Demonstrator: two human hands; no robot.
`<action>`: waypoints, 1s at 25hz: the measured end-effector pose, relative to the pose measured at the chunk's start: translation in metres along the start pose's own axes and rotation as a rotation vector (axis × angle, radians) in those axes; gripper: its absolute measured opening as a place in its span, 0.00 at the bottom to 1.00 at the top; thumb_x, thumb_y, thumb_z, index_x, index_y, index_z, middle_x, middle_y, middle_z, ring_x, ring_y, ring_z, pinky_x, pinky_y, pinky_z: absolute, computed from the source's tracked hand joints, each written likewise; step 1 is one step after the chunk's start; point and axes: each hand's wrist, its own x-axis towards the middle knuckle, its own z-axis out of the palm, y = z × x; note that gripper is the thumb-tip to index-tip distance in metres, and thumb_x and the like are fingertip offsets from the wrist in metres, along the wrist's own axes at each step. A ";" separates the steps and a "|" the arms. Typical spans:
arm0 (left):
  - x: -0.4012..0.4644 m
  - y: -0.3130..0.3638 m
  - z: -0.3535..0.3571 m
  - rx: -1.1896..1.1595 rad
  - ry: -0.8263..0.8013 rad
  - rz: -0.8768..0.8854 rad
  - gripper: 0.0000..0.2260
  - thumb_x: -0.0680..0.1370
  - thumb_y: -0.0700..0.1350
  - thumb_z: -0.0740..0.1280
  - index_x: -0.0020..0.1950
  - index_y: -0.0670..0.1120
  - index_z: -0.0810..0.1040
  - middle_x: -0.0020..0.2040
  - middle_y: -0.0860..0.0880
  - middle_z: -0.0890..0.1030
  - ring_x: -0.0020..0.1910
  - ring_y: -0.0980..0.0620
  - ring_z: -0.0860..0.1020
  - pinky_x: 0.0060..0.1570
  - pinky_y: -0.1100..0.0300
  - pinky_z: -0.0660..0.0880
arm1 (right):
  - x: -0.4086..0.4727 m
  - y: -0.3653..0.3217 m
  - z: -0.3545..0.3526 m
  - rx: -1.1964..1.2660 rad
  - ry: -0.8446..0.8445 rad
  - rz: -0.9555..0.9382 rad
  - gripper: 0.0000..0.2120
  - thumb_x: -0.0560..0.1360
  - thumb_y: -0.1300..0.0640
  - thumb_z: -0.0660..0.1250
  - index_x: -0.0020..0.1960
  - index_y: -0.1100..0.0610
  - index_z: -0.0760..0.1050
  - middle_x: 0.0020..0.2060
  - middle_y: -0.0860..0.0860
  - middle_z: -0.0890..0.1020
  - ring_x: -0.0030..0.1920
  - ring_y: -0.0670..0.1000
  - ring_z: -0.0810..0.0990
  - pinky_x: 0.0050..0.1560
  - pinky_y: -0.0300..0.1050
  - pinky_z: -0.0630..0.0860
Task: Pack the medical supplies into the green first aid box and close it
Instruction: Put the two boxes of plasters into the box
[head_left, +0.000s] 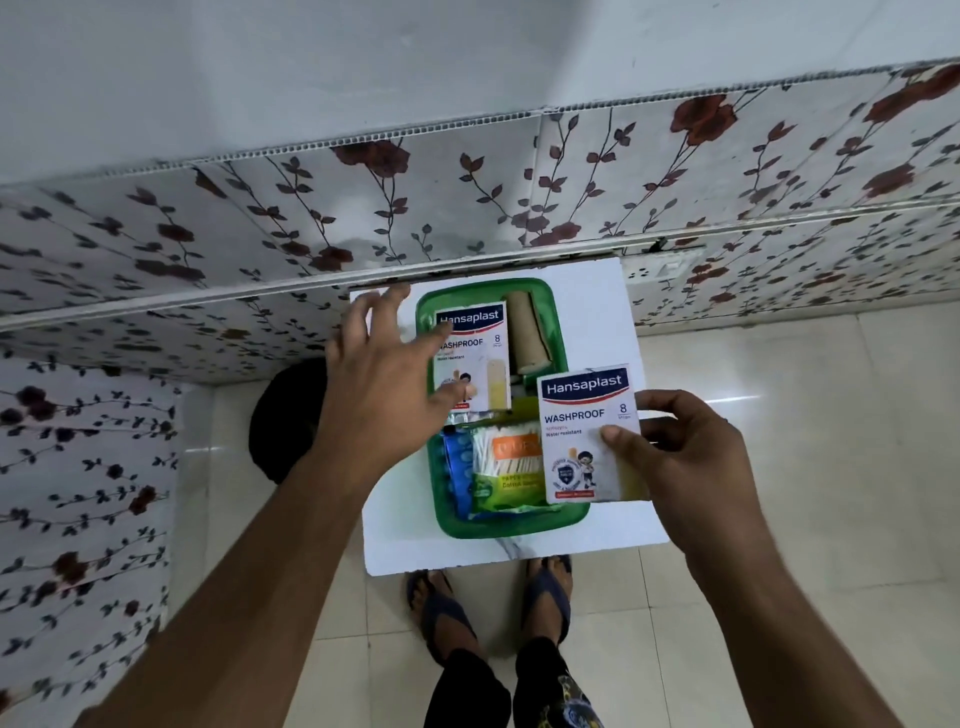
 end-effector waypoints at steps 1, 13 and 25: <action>-0.001 -0.003 0.003 0.030 -0.082 0.010 0.28 0.72 0.63 0.68 0.71 0.56 0.71 0.78 0.44 0.58 0.76 0.38 0.52 0.70 0.36 0.56 | -0.002 -0.004 0.002 -0.041 0.011 -0.022 0.13 0.72 0.63 0.74 0.54 0.54 0.78 0.42 0.52 0.87 0.38 0.48 0.86 0.33 0.41 0.81; -0.037 -0.025 0.025 -0.663 0.076 -0.251 0.14 0.76 0.46 0.69 0.62 0.52 0.79 0.61 0.51 0.73 0.59 0.55 0.74 0.61 0.52 0.74 | -0.024 0.006 0.087 -0.877 -0.136 -0.352 0.22 0.73 0.53 0.70 0.62 0.50 0.63 0.52 0.49 0.84 0.47 0.56 0.83 0.39 0.47 0.76; -0.045 -0.036 0.043 -0.850 -0.015 -0.458 0.11 0.78 0.40 0.64 0.55 0.53 0.80 0.47 0.52 0.81 0.40 0.56 0.79 0.35 0.64 0.71 | -0.011 -0.007 0.047 -0.859 0.197 -0.427 0.16 0.75 0.41 0.64 0.57 0.50 0.75 0.48 0.48 0.80 0.41 0.50 0.78 0.37 0.44 0.73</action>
